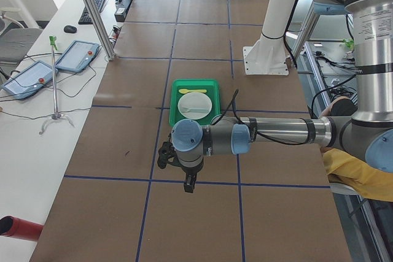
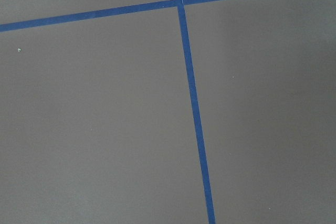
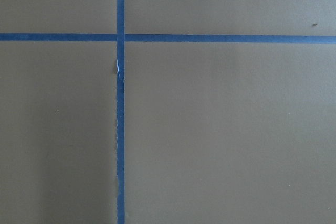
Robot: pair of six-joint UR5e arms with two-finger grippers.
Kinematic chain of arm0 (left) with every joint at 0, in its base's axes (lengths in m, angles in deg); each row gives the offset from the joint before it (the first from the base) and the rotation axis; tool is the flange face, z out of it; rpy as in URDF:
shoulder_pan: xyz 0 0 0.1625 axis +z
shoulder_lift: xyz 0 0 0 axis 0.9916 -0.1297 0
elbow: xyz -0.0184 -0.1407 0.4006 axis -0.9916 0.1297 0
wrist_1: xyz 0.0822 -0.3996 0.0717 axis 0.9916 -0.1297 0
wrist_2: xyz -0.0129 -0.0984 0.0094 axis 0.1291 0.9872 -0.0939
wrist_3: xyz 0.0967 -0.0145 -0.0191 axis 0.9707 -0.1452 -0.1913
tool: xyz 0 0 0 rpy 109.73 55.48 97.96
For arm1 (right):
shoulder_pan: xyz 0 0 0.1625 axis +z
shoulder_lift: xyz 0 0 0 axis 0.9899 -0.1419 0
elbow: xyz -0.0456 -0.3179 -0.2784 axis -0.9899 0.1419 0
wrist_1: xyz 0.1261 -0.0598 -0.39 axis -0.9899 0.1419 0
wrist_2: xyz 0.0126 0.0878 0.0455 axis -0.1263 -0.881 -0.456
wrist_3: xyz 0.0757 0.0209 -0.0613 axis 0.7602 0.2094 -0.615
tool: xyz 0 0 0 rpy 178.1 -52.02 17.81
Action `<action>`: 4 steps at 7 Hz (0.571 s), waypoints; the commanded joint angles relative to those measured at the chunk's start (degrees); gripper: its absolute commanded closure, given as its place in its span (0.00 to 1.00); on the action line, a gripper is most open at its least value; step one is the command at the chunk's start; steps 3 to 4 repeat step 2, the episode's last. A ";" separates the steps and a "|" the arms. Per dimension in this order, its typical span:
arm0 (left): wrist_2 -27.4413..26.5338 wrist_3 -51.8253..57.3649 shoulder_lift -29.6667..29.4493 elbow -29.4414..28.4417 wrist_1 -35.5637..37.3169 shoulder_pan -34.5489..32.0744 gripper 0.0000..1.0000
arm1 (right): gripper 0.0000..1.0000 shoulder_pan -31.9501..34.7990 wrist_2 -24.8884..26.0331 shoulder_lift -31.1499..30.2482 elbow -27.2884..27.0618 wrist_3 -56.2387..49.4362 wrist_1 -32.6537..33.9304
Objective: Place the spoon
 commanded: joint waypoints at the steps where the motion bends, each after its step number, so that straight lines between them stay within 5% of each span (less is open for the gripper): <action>1: -0.19 -0.07 -0.03 -0.55 -0.19 -0.09 0.00 | 0.00 0.00 0.00 0.00 0.00 0.02 0.04; 4: -0.28 0.02 0.05 -0.12 -0.11 -0.09 0.00 | 0.00 0.00 0.00 0.00 0.00 0.02 -0.05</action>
